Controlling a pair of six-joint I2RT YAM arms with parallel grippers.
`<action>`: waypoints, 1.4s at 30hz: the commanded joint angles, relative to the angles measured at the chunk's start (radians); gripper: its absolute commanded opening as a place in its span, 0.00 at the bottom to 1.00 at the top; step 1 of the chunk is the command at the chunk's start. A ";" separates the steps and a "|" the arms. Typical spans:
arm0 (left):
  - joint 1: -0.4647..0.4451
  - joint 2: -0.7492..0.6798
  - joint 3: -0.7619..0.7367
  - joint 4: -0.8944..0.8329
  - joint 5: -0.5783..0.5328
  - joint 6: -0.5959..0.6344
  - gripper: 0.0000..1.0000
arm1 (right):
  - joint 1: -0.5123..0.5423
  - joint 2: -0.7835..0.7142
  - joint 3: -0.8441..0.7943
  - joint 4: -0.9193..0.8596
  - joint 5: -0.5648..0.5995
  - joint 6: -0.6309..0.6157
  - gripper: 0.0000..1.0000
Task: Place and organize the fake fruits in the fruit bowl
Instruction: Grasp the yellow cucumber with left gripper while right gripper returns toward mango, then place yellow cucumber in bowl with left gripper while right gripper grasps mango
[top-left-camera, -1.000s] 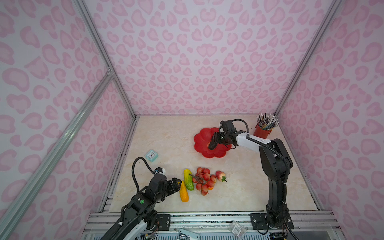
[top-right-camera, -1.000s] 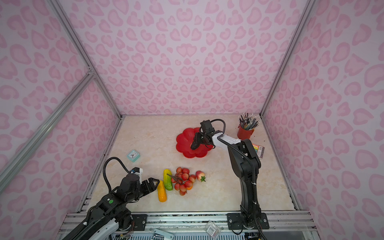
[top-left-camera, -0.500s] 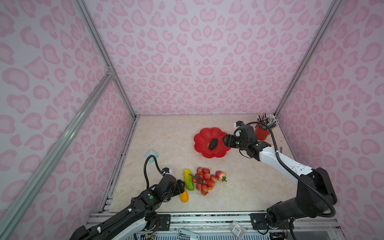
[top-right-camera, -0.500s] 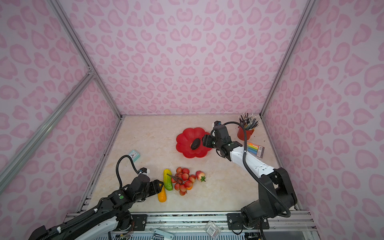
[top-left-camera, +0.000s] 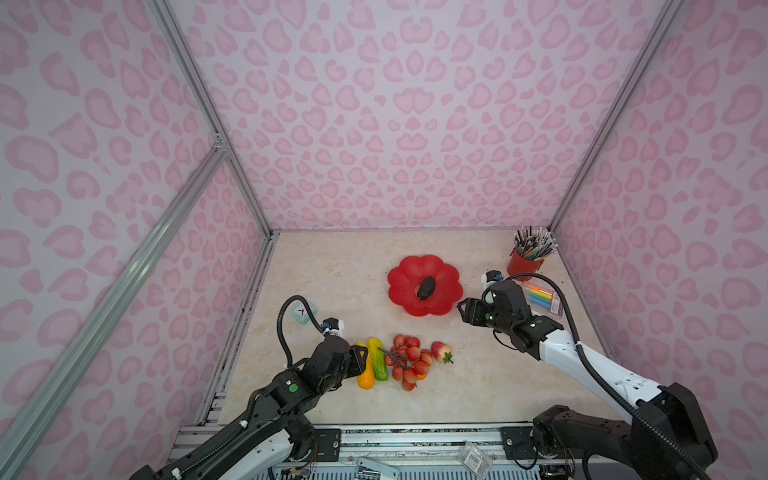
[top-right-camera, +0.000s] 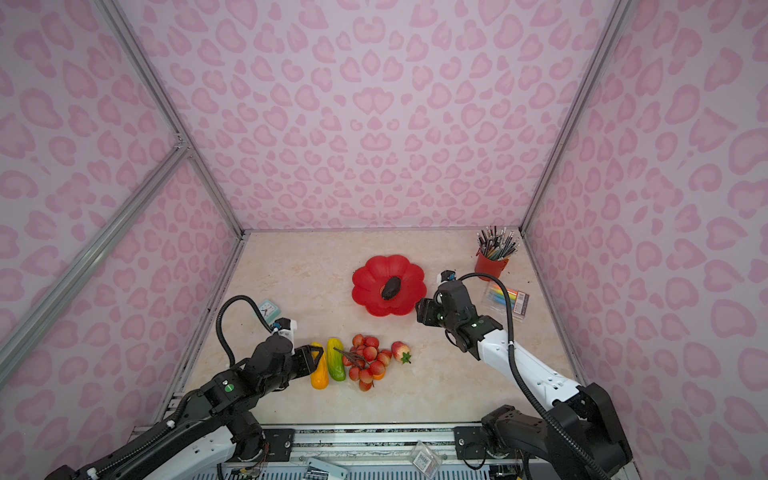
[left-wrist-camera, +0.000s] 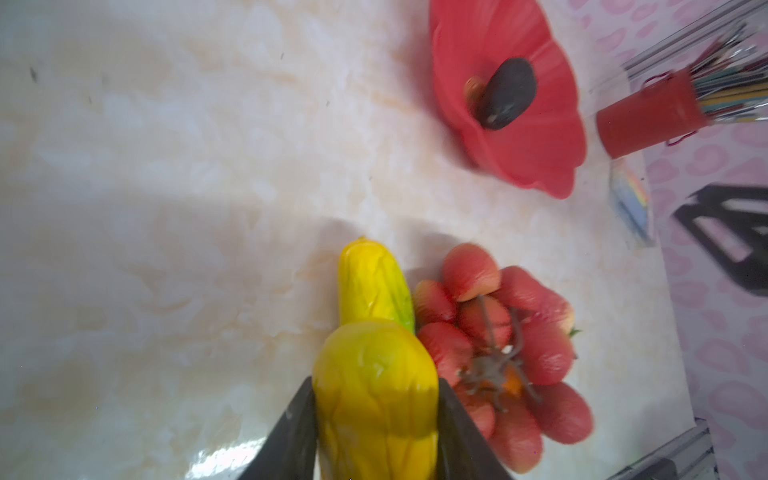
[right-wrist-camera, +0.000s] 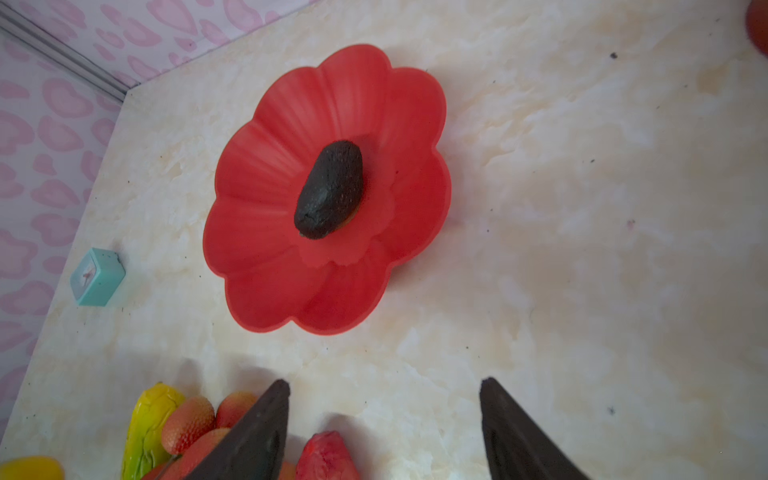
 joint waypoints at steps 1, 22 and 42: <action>0.006 0.099 0.147 -0.062 -0.053 0.156 0.43 | 0.059 -0.018 -0.040 -0.038 0.045 0.015 0.72; 0.133 1.183 1.031 0.016 0.159 0.488 0.39 | 0.258 0.118 -0.167 0.208 0.032 0.213 0.71; 0.153 1.069 1.005 0.046 0.134 0.439 0.73 | 0.294 0.220 -0.183 0.301 0.053 0.263 0.38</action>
